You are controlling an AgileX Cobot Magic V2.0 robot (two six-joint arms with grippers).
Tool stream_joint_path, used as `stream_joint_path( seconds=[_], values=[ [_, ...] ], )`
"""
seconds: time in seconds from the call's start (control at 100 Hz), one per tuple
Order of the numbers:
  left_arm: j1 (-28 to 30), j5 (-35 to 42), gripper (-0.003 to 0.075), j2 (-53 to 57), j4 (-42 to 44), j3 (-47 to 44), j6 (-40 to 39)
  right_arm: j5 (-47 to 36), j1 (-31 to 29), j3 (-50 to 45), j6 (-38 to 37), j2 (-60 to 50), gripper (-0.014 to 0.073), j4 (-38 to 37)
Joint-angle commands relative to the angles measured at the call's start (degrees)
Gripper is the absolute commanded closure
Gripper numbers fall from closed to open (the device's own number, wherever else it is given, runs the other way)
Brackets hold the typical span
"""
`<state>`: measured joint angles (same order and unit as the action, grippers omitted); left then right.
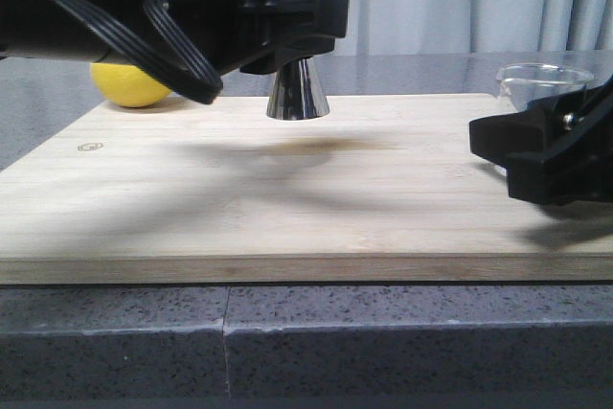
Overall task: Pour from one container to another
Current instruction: 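Reach the right gripper to the glass beaker and grasp it, then lift the beaker with the right gripper above the held jigger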
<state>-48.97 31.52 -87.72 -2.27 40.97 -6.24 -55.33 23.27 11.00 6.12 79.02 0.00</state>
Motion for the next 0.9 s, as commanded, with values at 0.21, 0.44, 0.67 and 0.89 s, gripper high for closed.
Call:
stream_joint_path(
  seconds=[0.21,0.44,0.67,0.89],
  values=[
    [-0.4,4.82,0.0739,2.49,0.12,1.86,-0.44,-8.86,0.22,1.42,0.75,-0.77,0.0382,0.0],
    [-0.59,4.82,0.0739,2.49,0.98,1.86,-0.53,-10.78,0.22,2.12,0.75,-0.77,0.0382,0.0],
    [-2.96,4.82,0.0739,2.49,0.98,1.86,-0.53,-10.23,0.22,7.13,0.85,-0.91,0.0382,0.0],
    [-3.47,3.77,0.0739,2.49,0.98,1.86,-0.53,-1.72,0.22,14.92,4.3,-1.74,0.0388,-2.03]
  ],
)
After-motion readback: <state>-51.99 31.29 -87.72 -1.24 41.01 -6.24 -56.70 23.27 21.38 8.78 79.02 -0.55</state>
